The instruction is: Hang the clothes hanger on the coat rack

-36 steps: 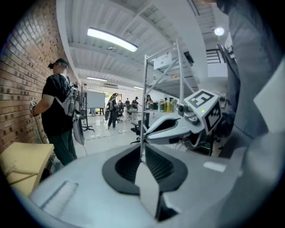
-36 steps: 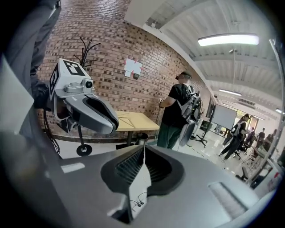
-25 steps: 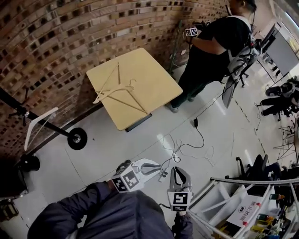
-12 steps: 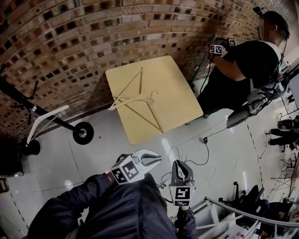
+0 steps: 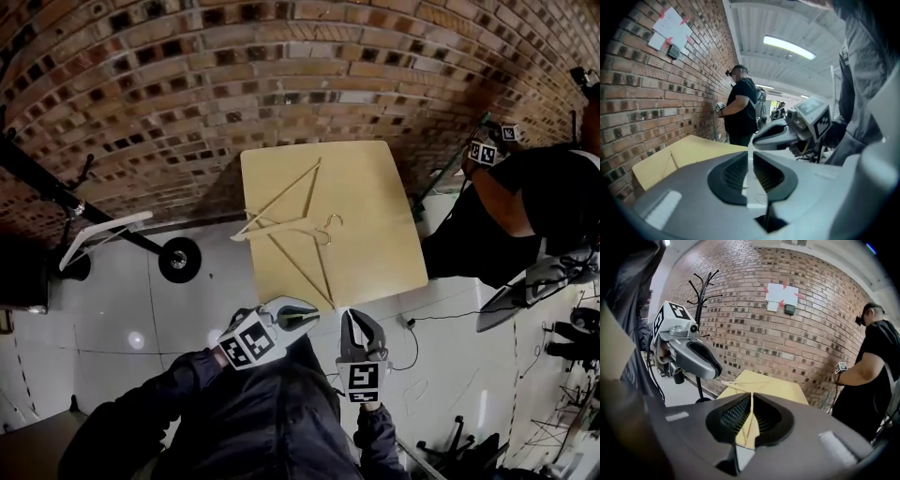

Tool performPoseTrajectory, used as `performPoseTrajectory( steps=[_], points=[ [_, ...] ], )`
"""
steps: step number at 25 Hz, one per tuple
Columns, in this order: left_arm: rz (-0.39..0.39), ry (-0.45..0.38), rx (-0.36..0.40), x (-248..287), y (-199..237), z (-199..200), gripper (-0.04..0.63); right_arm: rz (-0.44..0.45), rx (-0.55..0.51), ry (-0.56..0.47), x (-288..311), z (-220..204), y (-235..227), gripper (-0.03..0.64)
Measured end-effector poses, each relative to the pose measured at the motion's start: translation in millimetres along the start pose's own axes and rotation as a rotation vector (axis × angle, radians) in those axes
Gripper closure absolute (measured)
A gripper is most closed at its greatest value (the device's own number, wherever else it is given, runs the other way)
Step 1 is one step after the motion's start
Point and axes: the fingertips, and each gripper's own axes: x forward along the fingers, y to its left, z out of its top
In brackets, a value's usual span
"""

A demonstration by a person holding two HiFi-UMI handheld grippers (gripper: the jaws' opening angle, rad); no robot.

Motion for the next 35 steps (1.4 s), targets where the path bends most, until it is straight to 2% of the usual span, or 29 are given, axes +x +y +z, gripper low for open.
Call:
performPoseTrajectory(
  steps=[5, 10, 14, 20, 24, 27, 31, 35],
  points=[
    [0.142, 0.001, -0.081, 21.6, 70.5, 15.5, 0.583, 0.106, -0.047, 0.006, 60.2, 3.5, -46.3, 0.591],
    [0.23, 0.042, -0.106, 44.8, 106.5, 22.6, 0.583, 0.22, -0.103, 0.048, 120.8, -21.5, -79.7, 0.58],
    [0.304, 0.055, -0.166, 46.4, 123.5, 16.0, 0.583, 0.329, -0.256, 0.088, 170.8, -46.0, -77.4, 0.563],
    [0.4, 0.043, -0.217, 33.0, 137.9, 10.1, 0.583, 0.518, -0.548, 0.076, 228.1, -72.4, -47.5, 0.557],
    [0.433, 0.016, -0.257, 31.7, 142.8, 8.6, 0.583, 0.615, -0.674, 0.16, 257.0, -105.3, -27.2, 0.548],
    [0.441, 0.008, -0.269, 32.0, 144.9, 8.2, 0.583, 0.656, -0.758, 0.216, 266.6, -125.2, -20.9, 0.541],
    [0.448, 0.031, -0.308, 31.2, 143.8, -0.2, 0.583, 0.647, -0.882, 0.205, 270.3, -131.4, -32.7, 0.541],
    [0.45, 0.011, -0.264, 27.8, 149.0, 6.4, 0.583, 0.657, -1.071, 0.203, 276.8, -144.3, -38.5, 0.541]
  ],
)
